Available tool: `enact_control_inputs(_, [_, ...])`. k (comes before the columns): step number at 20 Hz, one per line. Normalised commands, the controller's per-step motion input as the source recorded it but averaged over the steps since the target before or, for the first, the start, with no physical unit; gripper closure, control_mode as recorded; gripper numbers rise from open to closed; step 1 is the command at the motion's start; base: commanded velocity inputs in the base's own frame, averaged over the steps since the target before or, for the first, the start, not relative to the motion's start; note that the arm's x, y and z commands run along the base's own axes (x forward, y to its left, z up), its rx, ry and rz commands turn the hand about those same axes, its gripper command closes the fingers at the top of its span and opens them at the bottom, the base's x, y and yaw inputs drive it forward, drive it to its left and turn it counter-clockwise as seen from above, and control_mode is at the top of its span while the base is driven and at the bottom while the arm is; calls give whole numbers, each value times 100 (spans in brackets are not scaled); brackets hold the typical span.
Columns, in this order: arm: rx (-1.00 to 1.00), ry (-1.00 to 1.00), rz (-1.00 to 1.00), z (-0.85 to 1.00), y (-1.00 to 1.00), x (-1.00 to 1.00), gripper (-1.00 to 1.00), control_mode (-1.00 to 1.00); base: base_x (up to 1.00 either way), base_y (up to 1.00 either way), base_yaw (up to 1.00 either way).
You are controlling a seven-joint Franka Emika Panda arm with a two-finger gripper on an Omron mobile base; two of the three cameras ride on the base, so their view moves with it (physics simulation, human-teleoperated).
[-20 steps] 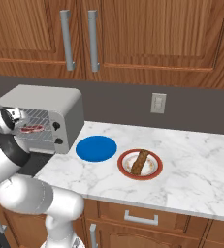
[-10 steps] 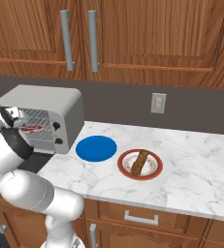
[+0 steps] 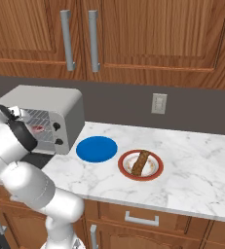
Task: Open the toaster oven door. Place the baguette on the top rack in the toaster oven and place the steak on the bottom rack.
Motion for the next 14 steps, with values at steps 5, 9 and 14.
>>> enact_control_inputs(5, [0,0,-5,-8,5,8,-100,-100,0,0,0])
enact_control_inputs(9, [0,-1,-4,-13,1,12,-100,-100,0,0,0])
enact_control_inputs(14, [-1,-7,-4,-14,0,15,-100,-100,0,0,0])
